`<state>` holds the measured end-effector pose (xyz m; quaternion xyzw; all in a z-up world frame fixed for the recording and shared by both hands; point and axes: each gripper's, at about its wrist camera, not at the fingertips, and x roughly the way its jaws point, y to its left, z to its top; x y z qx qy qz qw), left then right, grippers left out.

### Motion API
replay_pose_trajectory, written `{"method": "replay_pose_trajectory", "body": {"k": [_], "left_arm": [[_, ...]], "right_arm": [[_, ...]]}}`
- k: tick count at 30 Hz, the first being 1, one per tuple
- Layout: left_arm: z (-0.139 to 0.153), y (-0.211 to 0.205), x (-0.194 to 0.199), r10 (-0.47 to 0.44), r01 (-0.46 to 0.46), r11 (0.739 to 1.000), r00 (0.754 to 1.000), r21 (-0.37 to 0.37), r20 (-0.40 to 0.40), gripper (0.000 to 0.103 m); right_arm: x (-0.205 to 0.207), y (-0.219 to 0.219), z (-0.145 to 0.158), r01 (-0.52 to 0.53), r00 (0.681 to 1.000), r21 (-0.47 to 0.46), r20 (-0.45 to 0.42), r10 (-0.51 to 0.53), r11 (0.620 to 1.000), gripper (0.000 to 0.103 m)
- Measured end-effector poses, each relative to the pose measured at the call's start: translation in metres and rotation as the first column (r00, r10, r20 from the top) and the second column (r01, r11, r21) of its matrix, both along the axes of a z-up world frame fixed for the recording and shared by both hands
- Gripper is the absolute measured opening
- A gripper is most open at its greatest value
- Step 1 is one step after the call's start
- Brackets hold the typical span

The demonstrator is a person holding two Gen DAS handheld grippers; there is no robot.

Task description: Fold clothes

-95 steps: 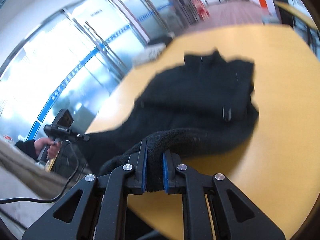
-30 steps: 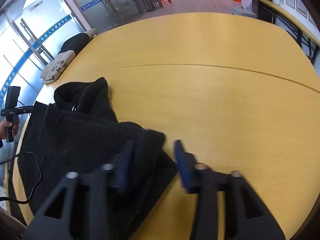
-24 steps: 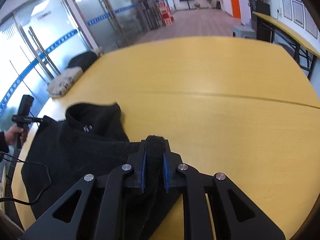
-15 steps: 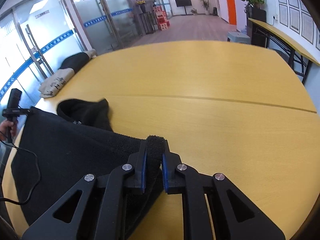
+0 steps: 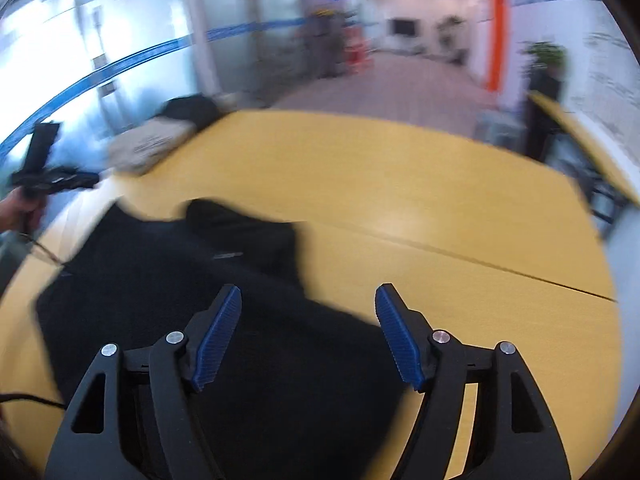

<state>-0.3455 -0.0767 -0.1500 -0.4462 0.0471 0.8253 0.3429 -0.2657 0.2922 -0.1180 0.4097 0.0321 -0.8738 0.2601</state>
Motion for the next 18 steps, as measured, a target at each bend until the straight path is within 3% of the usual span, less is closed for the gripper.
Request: {"method": "replay_pose_trajectory", "body": {"k": [3, 5, 7, 8, 9, 10, 11, 12, 14, 18], "left_arm": [[-0.034, 0.046, -0.001, -0.125, 0.128, 0.991, 0.989, -0.043, 0.083, 0.058], [-0.065, 0.070, -0.006, -0.153, 0.168, 0.980, 0.978, -0.102, 0.140, 0.057], [-0.092, 0.076, -0.007, -0.136, 0.167, 0.971, 0.975, -0.174, 0.174, 0.053], [-0.093, 0.072, -0.006, -0.127, 0.156, 0.975, 0.976, -0.158, 0.177, 0.052], [-0.093, 0.068, -0.004, -0.120, 0.147, 0.978, 0.977, -0.145, 0.177, 0.052], [-0.089, 0.065, 0.000, -0.121, 0.145, 0.979, 0.978, -0.141, 0.168, 0.053], [-0.084, 0.061, 0.004, -0.126, 0.149, 0.979, 0.980, -0.142, 0.157, 0.053], [-0.079, 0.056, 0.012, -0.147, 0.170, 0.973, 0.979, -0.157, 0.144, 0.054], [-0.067, 0.052, 0.033, -0.202, 0.223, 0.958, 0.971, -0.182, 0.127, 0.054], [-0.038, 0.051, 0.083, -0.352, 0.357, 0.907, 0.934, -0.224, 0.066, 0.061]], "right_arm": [[-0.019, -0.057, -0.037, -0.081, 0.993, -0.090, 0.080, 0.088, 0.993, 0.067], [-0.040, -0.071, -0.075, -0.011, 0.988, -0.073, 0.151, 0.022, 0.997, 0.061], [-0.055, -0.065, -0.099, 0.064, 0.981, -0.094, 0.188, -0.046, 0.994, 0.044], [-0.055, -0.062, -0.098, 0.081, 0.982, -0.094, 0.178, -0.063, 0.992, 0.036], [-0.052, -0.060, -0.091, 0.091, 0.984, -0.088, 0.158, -0.076, 0.992, 0.035], [-0.042, -0.057, -0.080, 0.103, 0.989, -0.080, 0.112, -0.094, 0.991, 0.044], [-0.030, -0.054, -0.066, 0.117, 0.992, -0.072, 0.056, -0.113, 0.991, 0.067], [-0.017, -0.052, -0.053, 0.131, 0.991, -0.064, -0.001, -0.131, 0.989, 0.080], [0.024, -0.045, -0.027, 0.140, 0.987, -0.105, -0.065, -0.147, 0.985, 0.084], [0.117, -0.029, -0.023, 0.282, 0.960, -0.192, 0.064, -0.274, 0.940, 0.088]]}}
